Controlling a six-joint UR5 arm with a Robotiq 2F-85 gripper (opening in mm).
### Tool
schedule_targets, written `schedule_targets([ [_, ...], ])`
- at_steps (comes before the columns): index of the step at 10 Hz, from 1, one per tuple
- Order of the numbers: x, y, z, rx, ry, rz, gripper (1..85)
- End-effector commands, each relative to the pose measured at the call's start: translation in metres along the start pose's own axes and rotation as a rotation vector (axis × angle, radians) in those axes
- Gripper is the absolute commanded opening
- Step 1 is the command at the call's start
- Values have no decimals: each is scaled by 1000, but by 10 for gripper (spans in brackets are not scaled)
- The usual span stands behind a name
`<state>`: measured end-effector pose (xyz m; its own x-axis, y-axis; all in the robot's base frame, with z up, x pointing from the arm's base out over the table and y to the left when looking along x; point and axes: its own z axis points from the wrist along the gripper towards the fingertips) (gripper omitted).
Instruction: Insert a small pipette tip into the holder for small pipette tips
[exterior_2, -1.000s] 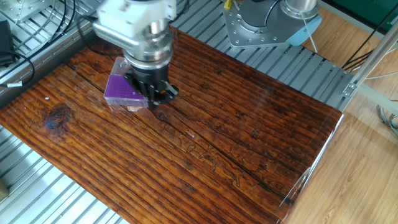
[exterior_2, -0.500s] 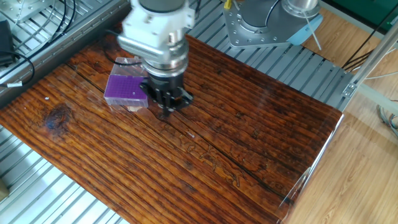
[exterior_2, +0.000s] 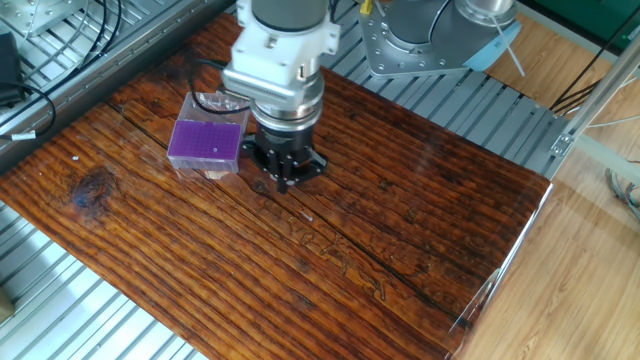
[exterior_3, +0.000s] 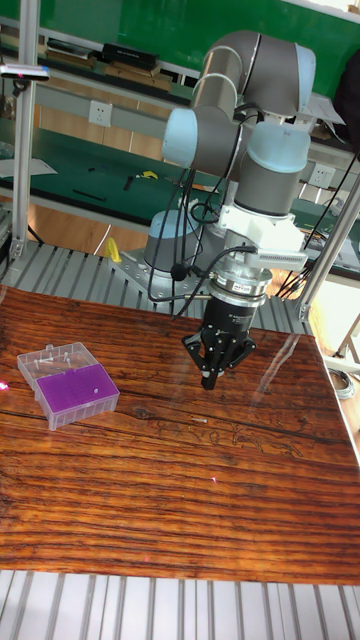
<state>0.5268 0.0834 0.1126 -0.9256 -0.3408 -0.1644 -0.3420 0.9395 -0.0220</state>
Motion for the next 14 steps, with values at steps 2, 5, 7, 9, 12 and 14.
schedule_targets([
  [2,0,-2,1,20,-8,-42,10],
  [5,-1,-5,4,18,-23,-41,10],
  [7,8,-1,4,1,11,-60,10],
  [9,9,2,1,-1,27,-82,10],
  [12,2,-10,2,30,-1,-121,10],
  [14,2,1,2,-11,-2,-123,10],
])
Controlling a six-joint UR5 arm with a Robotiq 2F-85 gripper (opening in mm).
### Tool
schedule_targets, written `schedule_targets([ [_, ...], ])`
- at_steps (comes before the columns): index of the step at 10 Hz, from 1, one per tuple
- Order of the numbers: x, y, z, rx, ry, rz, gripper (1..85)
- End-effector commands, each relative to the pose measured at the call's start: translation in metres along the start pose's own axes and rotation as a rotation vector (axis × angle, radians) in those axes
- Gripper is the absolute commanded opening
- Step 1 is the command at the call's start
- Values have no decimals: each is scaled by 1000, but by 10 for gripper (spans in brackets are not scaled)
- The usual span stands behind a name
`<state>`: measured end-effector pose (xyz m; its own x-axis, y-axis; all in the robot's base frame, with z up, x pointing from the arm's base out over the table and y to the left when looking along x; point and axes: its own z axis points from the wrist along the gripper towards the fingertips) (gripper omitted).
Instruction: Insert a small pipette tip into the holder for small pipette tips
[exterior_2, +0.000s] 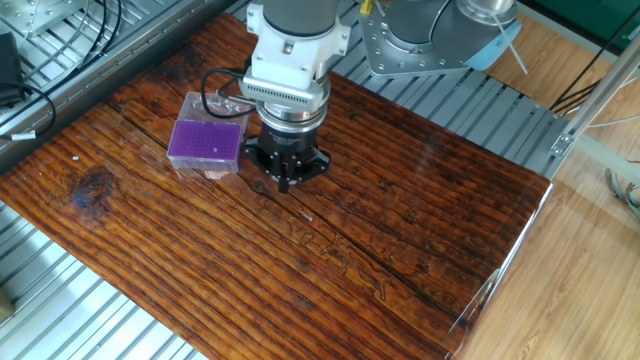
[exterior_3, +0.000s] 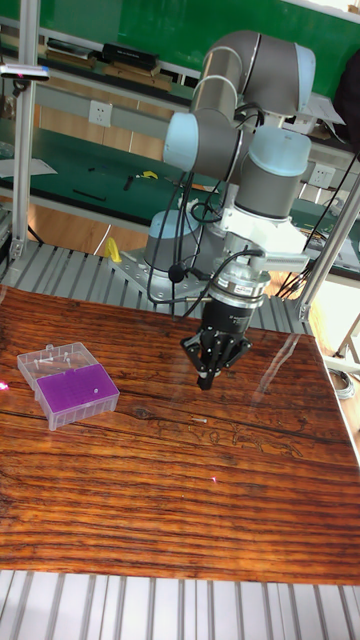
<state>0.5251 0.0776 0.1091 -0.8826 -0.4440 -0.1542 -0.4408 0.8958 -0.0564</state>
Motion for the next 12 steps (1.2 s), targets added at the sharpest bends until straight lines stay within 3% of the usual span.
schedule_targets([
  [1,6,5,-1,-28,25,-27,10],
  [2,12,15,-2,-64,44,-24,10],
  [3,12,16,-2,-67,46,-3,20],
  [4,19,2,-2,-15,75,-33,57],
  [5,38,-2,-4,-11,148,-161,53],
  [6,46,-4,-5,-8,178,-190,30],
  [8,43,17,-5,-92,156,-235,80],
  [9,31,23,3,-104,110,-304,180],
  [11,12,35,32,-112,62,-405,187],
  [12,-1,40,38,-110,37,-431,190],
])
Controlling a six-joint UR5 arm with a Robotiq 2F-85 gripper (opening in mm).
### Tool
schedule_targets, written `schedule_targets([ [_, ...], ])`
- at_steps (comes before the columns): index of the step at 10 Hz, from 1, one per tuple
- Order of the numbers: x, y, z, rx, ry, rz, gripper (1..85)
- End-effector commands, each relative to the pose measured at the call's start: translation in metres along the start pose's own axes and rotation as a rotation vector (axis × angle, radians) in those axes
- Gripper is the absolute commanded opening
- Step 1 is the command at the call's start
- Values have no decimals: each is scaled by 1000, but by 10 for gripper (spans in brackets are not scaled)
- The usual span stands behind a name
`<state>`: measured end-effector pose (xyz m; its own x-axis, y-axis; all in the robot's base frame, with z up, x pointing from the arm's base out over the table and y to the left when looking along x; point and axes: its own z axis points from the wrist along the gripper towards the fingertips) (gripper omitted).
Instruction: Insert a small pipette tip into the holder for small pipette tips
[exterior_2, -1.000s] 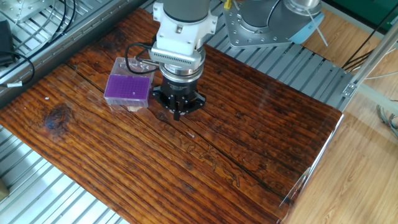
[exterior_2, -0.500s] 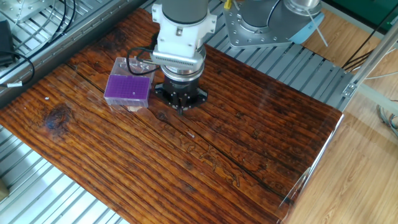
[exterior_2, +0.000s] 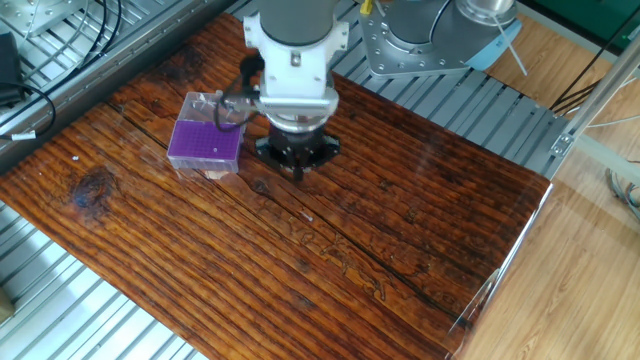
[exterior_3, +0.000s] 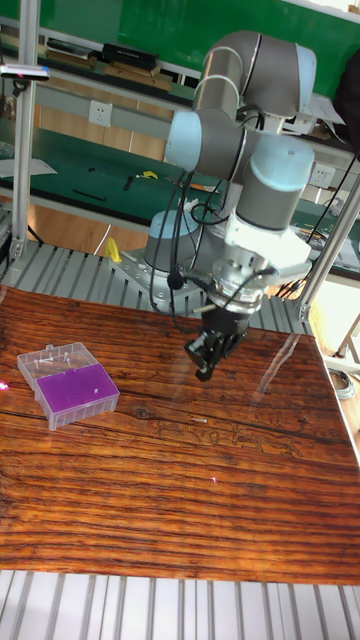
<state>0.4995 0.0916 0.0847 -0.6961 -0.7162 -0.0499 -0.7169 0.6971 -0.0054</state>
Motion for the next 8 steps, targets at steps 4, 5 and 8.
schedule_targets([
  [4,-54,25,28,7,-84,-284,173],
  [5,-54,24,32,19,-89,-344,167],
  [8,-39,14,52,40,-42,-438,157],
])
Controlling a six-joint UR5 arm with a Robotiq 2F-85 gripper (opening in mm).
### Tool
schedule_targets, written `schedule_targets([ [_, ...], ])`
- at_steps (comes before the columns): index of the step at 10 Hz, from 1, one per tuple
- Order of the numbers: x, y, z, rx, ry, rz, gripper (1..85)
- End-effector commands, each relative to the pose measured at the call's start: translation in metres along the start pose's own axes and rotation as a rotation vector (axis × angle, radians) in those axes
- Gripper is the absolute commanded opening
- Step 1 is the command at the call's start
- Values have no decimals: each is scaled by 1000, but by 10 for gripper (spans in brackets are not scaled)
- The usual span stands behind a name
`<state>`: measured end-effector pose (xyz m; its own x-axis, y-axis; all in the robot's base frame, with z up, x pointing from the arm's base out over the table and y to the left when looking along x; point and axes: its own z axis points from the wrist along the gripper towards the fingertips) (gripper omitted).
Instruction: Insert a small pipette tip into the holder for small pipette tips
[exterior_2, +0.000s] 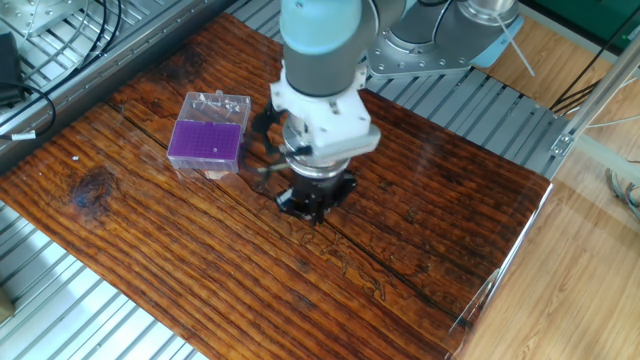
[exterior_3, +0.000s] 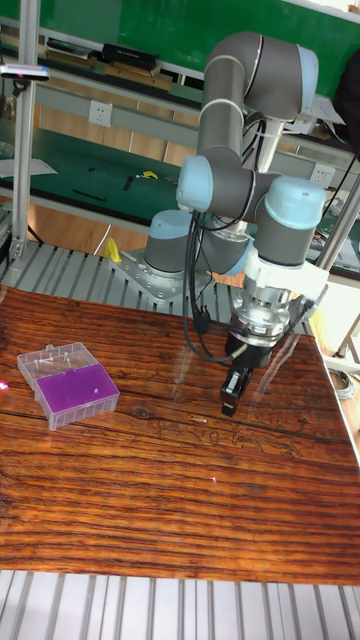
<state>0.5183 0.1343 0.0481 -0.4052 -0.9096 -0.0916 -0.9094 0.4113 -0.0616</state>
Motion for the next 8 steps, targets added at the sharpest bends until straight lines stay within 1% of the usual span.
schedule_targets([
  [1,10,3,15,-11,20,-112,157],
  [3,19,8,13,-39,32,-157,160],
  [5,28,-5,13,0,70,-192,160],
  [6,30,-8,14,2,77,-210,167],
  [7,29,-9,16,-4,71,-231,220],
  [8,24,-3,21,-25,47,-237,293],
])
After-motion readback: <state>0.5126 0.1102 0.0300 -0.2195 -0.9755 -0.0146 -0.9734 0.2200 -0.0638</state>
